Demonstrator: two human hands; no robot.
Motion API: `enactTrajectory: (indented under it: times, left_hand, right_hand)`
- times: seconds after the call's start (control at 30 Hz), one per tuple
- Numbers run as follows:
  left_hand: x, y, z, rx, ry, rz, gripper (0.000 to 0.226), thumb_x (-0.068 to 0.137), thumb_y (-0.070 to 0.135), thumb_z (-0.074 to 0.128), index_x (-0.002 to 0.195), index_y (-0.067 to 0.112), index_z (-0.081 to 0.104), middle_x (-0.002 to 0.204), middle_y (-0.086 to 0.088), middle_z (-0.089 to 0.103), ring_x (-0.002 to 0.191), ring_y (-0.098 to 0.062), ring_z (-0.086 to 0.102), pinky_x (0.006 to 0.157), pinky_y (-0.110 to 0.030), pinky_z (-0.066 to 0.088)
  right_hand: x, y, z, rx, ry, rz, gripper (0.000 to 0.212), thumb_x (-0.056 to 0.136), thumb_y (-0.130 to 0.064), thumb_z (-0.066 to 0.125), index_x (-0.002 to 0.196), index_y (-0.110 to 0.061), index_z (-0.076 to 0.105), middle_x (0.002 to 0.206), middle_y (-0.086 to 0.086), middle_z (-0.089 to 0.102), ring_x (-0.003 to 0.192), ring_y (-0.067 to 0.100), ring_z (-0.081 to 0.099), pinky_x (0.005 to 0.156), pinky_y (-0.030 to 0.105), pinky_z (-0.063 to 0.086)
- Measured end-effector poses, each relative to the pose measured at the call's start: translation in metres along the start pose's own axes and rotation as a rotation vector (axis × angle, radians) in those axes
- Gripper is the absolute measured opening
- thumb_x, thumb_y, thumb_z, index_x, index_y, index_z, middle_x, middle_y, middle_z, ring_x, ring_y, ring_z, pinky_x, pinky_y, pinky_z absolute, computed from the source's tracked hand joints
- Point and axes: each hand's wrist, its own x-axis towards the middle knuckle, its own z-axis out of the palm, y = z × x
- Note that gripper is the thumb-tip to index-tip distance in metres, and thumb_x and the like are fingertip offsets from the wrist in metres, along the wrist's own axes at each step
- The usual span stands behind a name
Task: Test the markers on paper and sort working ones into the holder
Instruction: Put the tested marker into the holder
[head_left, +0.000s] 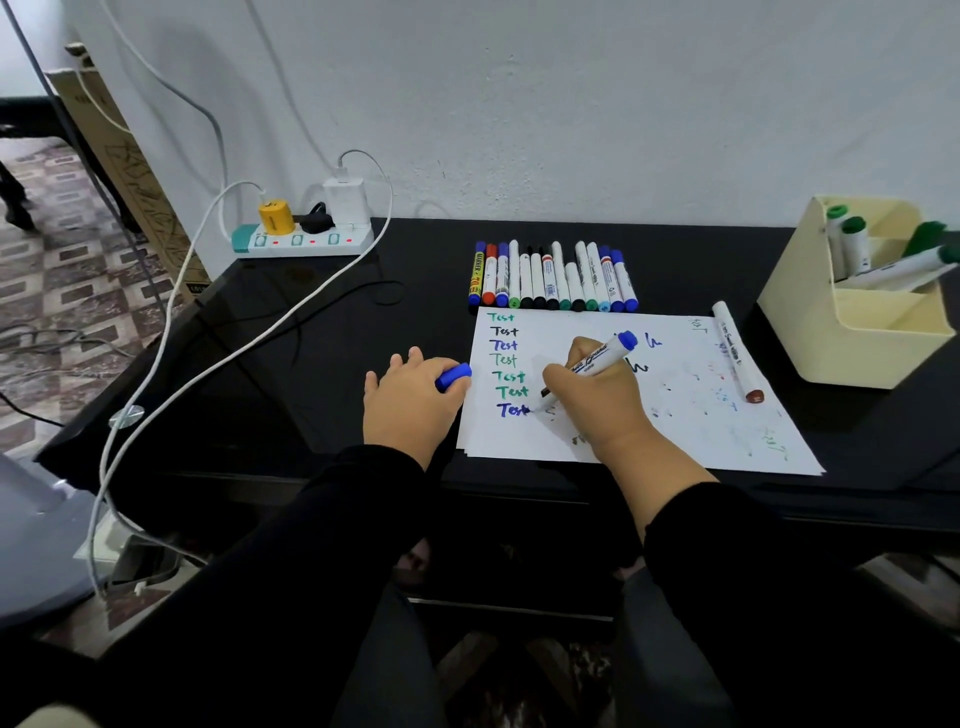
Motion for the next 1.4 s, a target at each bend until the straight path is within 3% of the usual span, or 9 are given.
enactTrajectory:
  times: [0.17, 0.33, 0.5, 0.63, 0.73, 1.0, 1.17, 1.27, 1.4]
  left_hand:
    - [-0.001, 0.001, -0.001, 0.0, -0.018, 0.0, 0.04, 0.096, 0.047, 0.039, 0.133, 0.035, 0.046, 0.153, -0.005, 0.026, 0.143, -0.026, 0.018, 0.115, -0.048, 0.007]
    - [-0.002, 0.003, -0.007, -0.072, -0.073, -0.026, 0.039, 0.096, 0.046, 0.039, 0.132, 0.036, 0.047, 0.154, -0.005, 0.024, 0.143, -0.026, 0.014, 0.115, -0.047, 0.004]
    - [-0.011, 0.008, -0.017, -0.307, -0.005, -0.028, 0.035, 0.095, 0.042, 0.045, 0.128, 0.032, 0.051, 0.152, 0.001, 0.03, 0.143, -0.022, 0.016, 0.115, -0.046, 0.002]
    - [-0.025, 0.028, -0.029, -0.576, -0.035, 0.07, 0.037, 0.091, 0.038, 0.055, 0.127, 0.027, 0.055, 0.127, 0.009, 0.056, 0.115, -0.008, 0.05, 0.099, -0.027, 0.036]
    - [-0.032, 0.045, -0.038, -0.741, -0.119, 0.082, 0.037, 0.088, 0.035, 0.061, 0.124, 0.027, 0.058, 0.115, 0.01, 0.061, 0.103, -0.007, 0.056, 0.089, -0.023, 0.042]
    - [-0.043, 0.065, -0.051, -0.851, -0.2, 0.123, 0.03, 0.084, 0.029, 0.068, 0.113, 0.024, 0.066, 0.098, 0.007, 0.068, 0.096, -0.017, 0.062, 0.08, -0.021, 0.047]
    - [-0.046, 0.073, -0.059, -0.92, -0.192, 0.155, 0.027, 0.084, 0.026, 0.068, 0.111, 0.025, 0.067, 0.085, 0.013, 0.065, 0.073, -0.002, 0.054, 0.06, -0.006, 0.042]
    - [-0.046, 0.075, -0.061, -0.982, -0.192, 0.149, 0.018, 0.083, 0.024, 0.069, 0.101, 0.026, 0.068, 0.087, 0.01, 0.067, 0.082, -0.004, 0.057, 0.069, -0.01, 0.043]
    - [-0.046, 0.083, -0.062, -0.965, -0.17, 0.139, 0.012, 0.084, 0.025, 0.068, 0.096, 0.026, 0.068, 0.091, 0.004, 0.067, 0.089, -0.01, 0.058, 0.07, -0.015, 0.042]
  right_hand:
    - [0.012, -0.009, -0.014, 0.364, 0.0, 0.253, 0.033, 0.084, -0.009, 0.058, 0.056, -0.016, 0.042, 0.044, -0.001, 0.04, 0.037, 0.009, 0.03, 0.041, 0.021, 0.025]
    - [0.022, -0.014, -0.026, 0.324, -0.11, 0.37, 0.026, 0.087, -0.016, 0.059, 0.062, -0.012, 0.052, 0.039, 0.0, 0.04, 0.035, 0.01, 0.025, 0.044, 0.023, 0.018]
    - [0.025, -0.026, -0.031, 0.379, -0.031, 0.322, 0.026, 0.087, -0.02, 0.061, 0.064, -0.014, 0.051, 0.04, -0.001, 0.043, 0.031, 0.007, 0.03, 0.039, 0.02, 0.022]
    - [0.02, -0.042, -0.029, 0.478, 0.039, 0.191, 0.029, 0.087, -0.019, 0.063, 0.062, -0.016, 0.047, 0.045, -0.001, 0.043, 0.035, 0.007, 0.035, 0.036, 0.018, 0.025]
    - [0.015, -0.053, -0.029, 0.465, 0.038, 0.103, 0.034, 0.086, -0.01, 0.06, 0.061, -0.017, 0.039, 0.051, 0.001, 0.041, 0.04, 0.009, 0.033, 0.039, 0.018, 0.024]
    - [0.003, -0.065, -0.042, 0.371, -0.022, 0.019, 0.035, 0.085, -0.005, 0.059, 0.06, -0.016, 0.037, 0.058, 0.007, 0.042, 0.042, 0.011, 0.032, 0.04, 0.019, 0.026]
    - [-0.004, -0.071, -0.045, 0.32, -0.105, 0.007, 0.039, 0.089, -0.018, 0.061, 0.057, -0.017, 0.039, 0.043, -0.001, 0.041, 0.04, 0.011, 0.034, 0.041, 0.021, 0.027]
    - [-0.004, -0.072, -0.046, 0.344, -0.1, 0.057, 0.035, 0.092, -0.027, 0.059, 0.062, -0.016, 0.043, 0.043, 0.0, 0.042, 0.038, 0.011, 0.034, 0.041, 0.021, 0.028]
    - [-0.003, -0.072, -0.041, 0.502, -0.033, 0.14, 0.027, 0.089, -0.009, 0.052, 0.065, -0.015, 0.043, 0.048, 0.001, 0.034, 0.037, 0.01, 0.028, 0.04, 0.018, 0.023]
